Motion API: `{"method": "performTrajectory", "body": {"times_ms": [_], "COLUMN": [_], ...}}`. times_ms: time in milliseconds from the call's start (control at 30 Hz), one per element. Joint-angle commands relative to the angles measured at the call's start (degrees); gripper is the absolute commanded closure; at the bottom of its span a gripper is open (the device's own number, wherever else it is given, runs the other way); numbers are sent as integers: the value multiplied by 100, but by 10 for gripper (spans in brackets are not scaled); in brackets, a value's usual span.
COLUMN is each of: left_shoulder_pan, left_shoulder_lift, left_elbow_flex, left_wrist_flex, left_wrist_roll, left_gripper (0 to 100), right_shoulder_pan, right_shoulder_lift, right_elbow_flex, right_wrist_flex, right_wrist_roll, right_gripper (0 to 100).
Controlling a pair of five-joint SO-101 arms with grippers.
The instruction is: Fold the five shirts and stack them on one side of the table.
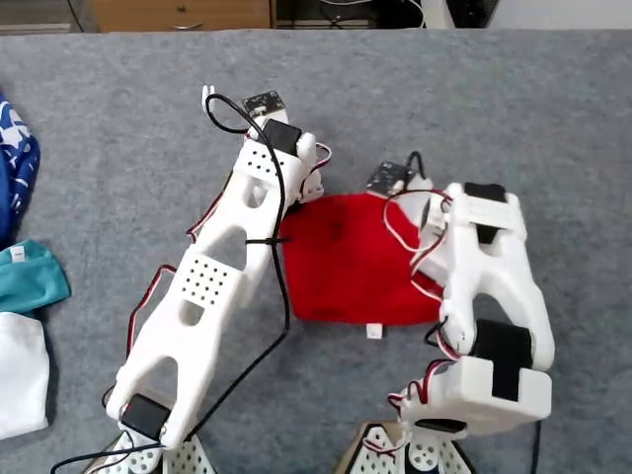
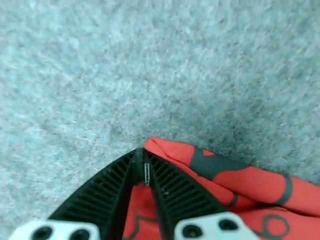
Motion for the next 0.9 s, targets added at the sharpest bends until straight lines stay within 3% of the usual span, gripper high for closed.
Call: {"method": "performTrajectory", "body": {"times_ms": [0,233,500,867], "left_shoulder_pan": [-35,-149,44,176], "left_shoulder_lift": [-4,-4,-207,-505], "left_elbow_flex": [-105,-158,-1398,-967], "left_wrist_flex": [-79,-79,185,185], "left_wrist_roll": [-44,-35,0,-26], "left_gripper": [981,981,981,981], "right_shoulder_pan": [268,268,-127,-409], "right_shoulder_lift": [-66,-347,-1710,-1745], "right_elbow_flex": [-31,-462,-382,1077], "right_wrist_flex": [-308,79,589,-264], "right_wrist_roll": [70,62,26,26], "right_gripper": [993,993,993,993]}}
